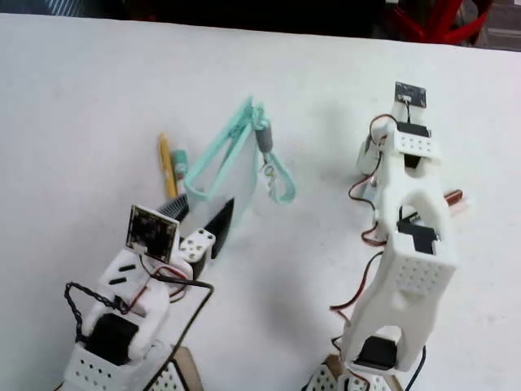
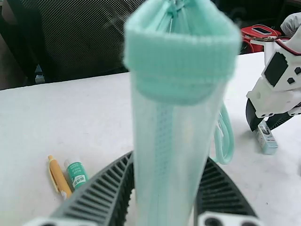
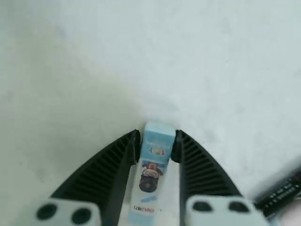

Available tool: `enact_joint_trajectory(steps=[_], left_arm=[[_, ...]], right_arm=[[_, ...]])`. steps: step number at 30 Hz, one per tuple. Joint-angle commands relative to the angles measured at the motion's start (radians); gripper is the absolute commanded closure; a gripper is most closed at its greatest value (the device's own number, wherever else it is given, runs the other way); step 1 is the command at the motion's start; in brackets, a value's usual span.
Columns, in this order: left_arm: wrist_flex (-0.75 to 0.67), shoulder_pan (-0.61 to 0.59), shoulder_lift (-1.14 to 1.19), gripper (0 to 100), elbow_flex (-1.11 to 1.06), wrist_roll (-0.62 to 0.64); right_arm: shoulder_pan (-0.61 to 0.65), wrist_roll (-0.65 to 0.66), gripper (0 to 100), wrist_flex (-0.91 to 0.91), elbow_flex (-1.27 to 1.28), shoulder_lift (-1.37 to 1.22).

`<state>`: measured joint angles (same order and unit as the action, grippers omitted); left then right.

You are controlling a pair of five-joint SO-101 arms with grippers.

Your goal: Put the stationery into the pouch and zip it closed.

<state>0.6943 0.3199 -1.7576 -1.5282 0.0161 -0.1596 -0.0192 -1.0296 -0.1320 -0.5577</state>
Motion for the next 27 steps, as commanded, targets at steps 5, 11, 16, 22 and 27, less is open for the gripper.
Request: enact_joint_trajectory(steps=[5, 11, 16, 22, 27], left_arm=[[0.009, 0.042, 0.012, 81, 0.006, 0.003], [0.089, 0.042, 0.012, 77, 0.052, 0.006], [0.103, 0.031, 0.012, 77, 0.060, 0.008], [0.098, -0.018, 0.012, 77, 0.060, 0.009], [0.098, -0.010, 0.012, 77, 0.060, 0.009]], right_arm=[[-0.033, 0.009, 98.1, -0.015, -0.051, 0.008], [-0.033, 0.006, 98.1, -0.071, -0.040, 0.081], [-0.008, 0.009, 98.1, -0.142, -0.046, 0.208], [0.068, 0.011, 98.1, -0.288, -0.049, 0.575], [0.196, 0.012, 98.1, -0.369, -0.041, 0.895]])
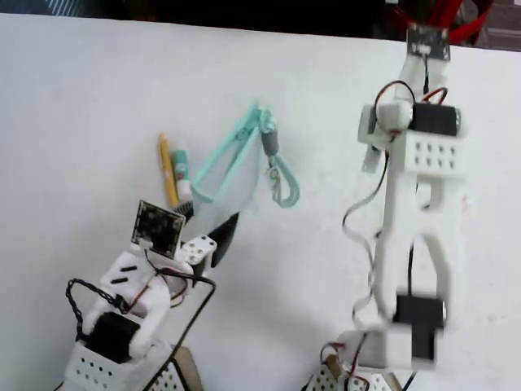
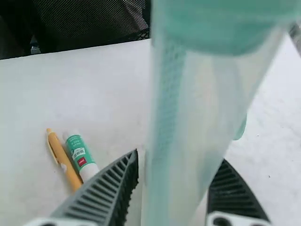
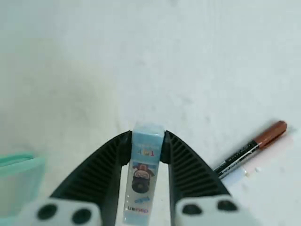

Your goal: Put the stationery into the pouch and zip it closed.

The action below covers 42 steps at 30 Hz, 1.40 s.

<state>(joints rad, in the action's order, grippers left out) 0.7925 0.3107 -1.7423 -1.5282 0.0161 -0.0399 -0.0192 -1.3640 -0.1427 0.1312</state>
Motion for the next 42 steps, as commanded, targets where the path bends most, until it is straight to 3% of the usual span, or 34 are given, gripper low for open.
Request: enact_joint_trajectory(steps=[1, 6, 15, 21, 25, 35, 42], left_arm=[[0.000, -0.001, -0.004, 77, 0.060, 0.009], [0.000, -0.001, -0.004, 77, 0.061, 0.009], [0.000, -0.001, -0.004, 77, 0.061, 0.009], [0.000, -0.001, -0.004, 77, 0.061, 0.009], [0.000, 0.001, -0.004, 77, 0.061, 0.009], [0.000, -0.005, -0.004, 77, 0.061, 0.009], [0.000, -0.007, -0.004, 77, 0.061, 0.006]], right_arm=[[0.111, 0.012, 98.1, -0.042, -0.031, 0.252], [0.242, 0.012, 98.1, -0.050, -0.031, 0.409], [0.257, 0.012, 98.1, -0.042, -0.035, 0.570], [0.429, 0.018, 97.8, 0.012, -0.031, 0.676], [0.565, 0.187, 98.0, 0.036, -0.029, 0.679], [0.610, 0.222, 98.1, 0.363, 0.196, 0.688], [0.730, 0.224, 98.1, 0.578, 0.419, 0.688]])
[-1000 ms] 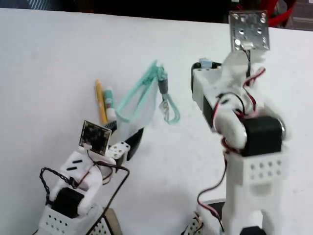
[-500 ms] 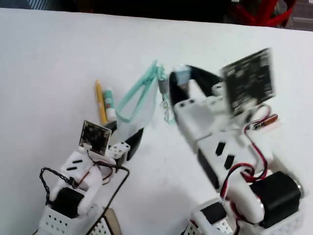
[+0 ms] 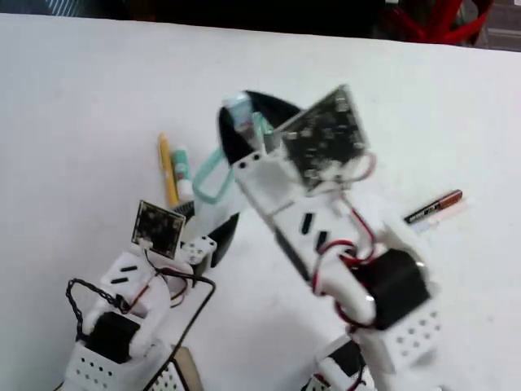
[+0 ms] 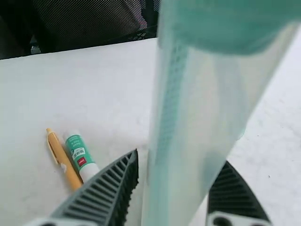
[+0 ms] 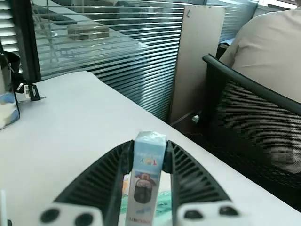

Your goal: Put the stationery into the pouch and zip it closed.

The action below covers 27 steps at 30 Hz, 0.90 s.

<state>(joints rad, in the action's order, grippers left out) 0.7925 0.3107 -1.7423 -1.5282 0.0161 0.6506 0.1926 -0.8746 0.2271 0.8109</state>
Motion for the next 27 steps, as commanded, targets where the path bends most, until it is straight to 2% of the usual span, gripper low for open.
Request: enact_joint_trajectory(steps=[1, 8, 27], left_arm=[[0.000, -0.007, -0.004, 77, 0.061, 0.006], [-0.002, -0.007, -0.004, 77, 0.061, 0.009], [-0.014, -0.007, -0.004, 77, 0.060, 0.012]], right_arm=[[0.044, 0.012, 98.1, 0.120, 0.080, 0.008], [0.044, 0.012, 98.1, 0.274, 0.272, 0.008], [0.064, 0.012, 97.8, 0.269, 0.359, 0.050]])
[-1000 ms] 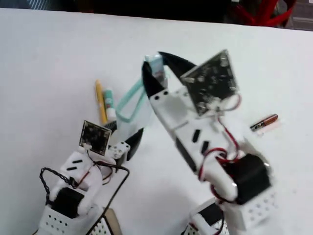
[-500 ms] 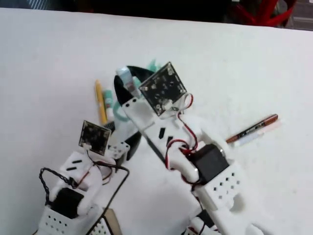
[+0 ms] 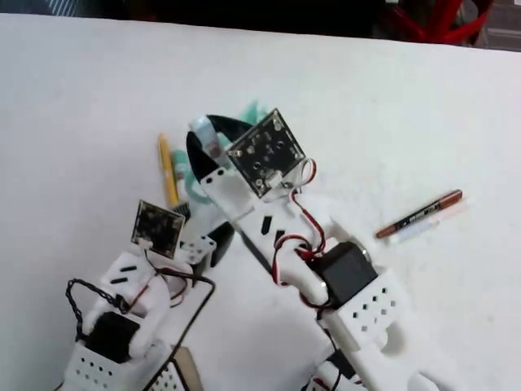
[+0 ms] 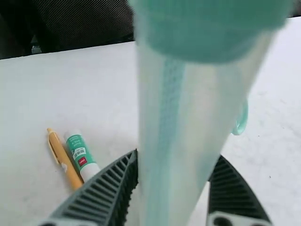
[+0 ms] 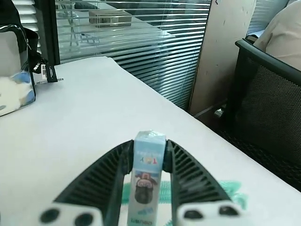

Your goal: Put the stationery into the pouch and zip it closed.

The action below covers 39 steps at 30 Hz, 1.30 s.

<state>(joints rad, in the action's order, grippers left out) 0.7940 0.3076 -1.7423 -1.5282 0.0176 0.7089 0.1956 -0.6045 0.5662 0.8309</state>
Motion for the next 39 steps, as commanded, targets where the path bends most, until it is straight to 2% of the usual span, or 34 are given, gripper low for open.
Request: enact_joint_trajectory(steps=[1, 5, 10, 20, 23, 26, 28, 39], left_arm=[[-0.015, -0.004, -0.004, 77, 0.060, 0.011], [-0.015, -0.004, -0.004, 77, 0.060, 0.011], [-0.015, -0.004, -0.004, 77, 0.058, 0.011], [-0.015, -0.005, -0.004, 77, 0.054, 0.009], [-0.017, -0.005, -0.004, 77, 0.051, 0.009], [-0.017, -0.005, -0.004, 77, 0.051, 0.009], [-0.017, -0.005, -0.004, 77, 0.051, 0.009], [-0.028, -0.005, -0.004, 77, 0.048, 0.009]], right_arm=[[0.007, 0.009, 97.8, -0.001, 0.037, 0.045], [-0.001, 0.009, 97.1, -0.031, 0.081, 0.119], [-0.016, 0.009, 86.5, -0.065, 0.080, 0.151], [-0.018, 0.009, 86.1, -0.071, 0.083, 0.156], [-0.027, 0.009, 89.0, -0.071, 0.084, 0.147], [-0.050, 0.009, 99.0, -0.059, 0.084, 0.147], [-0.051, 0.009, 96.3, -0.039, 0.089, 0.145], [-0.050, 0.002, 98.1, 0.231, 0.245, 0.147]])
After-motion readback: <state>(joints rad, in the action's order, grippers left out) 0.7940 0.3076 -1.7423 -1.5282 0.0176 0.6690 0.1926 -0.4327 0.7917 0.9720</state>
